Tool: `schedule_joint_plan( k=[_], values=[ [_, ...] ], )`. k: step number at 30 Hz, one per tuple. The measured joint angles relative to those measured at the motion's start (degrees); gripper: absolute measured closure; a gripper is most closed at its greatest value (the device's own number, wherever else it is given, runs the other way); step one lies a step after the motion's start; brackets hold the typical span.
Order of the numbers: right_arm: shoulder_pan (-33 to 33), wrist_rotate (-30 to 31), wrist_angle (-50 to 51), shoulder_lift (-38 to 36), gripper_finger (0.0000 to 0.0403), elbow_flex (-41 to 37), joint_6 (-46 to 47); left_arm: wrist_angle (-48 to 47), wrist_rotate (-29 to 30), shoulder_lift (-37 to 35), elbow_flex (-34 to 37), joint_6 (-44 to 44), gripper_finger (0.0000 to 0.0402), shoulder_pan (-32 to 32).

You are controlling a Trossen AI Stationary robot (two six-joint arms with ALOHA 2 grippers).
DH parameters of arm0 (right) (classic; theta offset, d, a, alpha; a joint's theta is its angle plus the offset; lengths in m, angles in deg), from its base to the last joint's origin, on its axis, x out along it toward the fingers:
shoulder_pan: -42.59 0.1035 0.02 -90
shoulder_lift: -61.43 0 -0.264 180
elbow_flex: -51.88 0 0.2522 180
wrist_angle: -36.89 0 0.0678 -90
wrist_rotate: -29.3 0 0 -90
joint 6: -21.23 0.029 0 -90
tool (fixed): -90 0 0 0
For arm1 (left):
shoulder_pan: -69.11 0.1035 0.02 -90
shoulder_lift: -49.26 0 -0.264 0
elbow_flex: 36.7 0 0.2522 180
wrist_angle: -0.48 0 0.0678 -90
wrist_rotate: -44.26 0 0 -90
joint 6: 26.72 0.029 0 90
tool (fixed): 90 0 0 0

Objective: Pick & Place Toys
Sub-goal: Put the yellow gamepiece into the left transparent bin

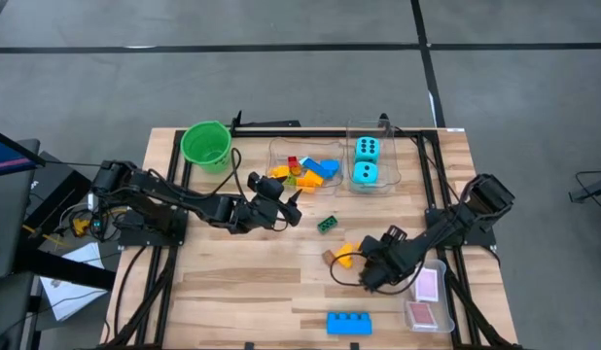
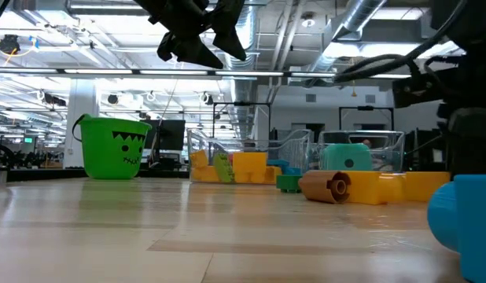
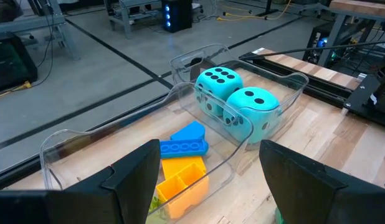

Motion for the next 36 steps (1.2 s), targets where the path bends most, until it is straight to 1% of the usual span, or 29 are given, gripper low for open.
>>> schedule_joint_plan(
  k=[3, 7, 10, 13, 15, 20, 28, 36],
  values=[
    [1.05, -0.07, -0.40, -0.02, 0.0153, 0.52, 0.98, -0.02, 0.01, 0.00, 0.00, 0.01, 0.0134, 0.00],
    [2.07, 0.24, -0.67, -0.11, 0.0153, 3.11, 1.51, -0.02, 0.02, 0.00, 0.00, 0.00, 0.0134, 0.00],
    [2.14, 2.56, -0.51, -0.37, 0.0153, 5.23, 3.04, -0.03, 0.01, 0.00, 0.00, 0.00, 0.0134, 0.00],
    [1.69, 4.90, 0.52, -0.68, 0.0153, 6.73, 6.73, -0.04, 0.00, 0.00, 0.00, 0.00, 0.0134, 0.00],
    [1.13, 5.90, 3.00, -0.66, 0.0152, 7.03, 9.98, -0.07, 0.00, 0.00, 0.00, -0.01, 0.0134, 0.00],
    [-0.56, 6.23, 4.61, -0.66, 0.0142, 5.36, 14.41, -0.09, -0.02, 0.00, -0.01, 0.00, 0.0134, -0.02],
    [-0.93, 6.34, 0.34, -0.59, 0.0113, 4.34, 11.74, -0.11, -0.02, 0.00, -0.02, -0.01, 0.0134, -0.02],
    [-0.62, 6.29, 0.09, -0.59, 0.0109, 4.37, 10.38, -0.09, -0.02, 0.00, -0.02, -0.01, 0.0134, -0.02]
  ],
)
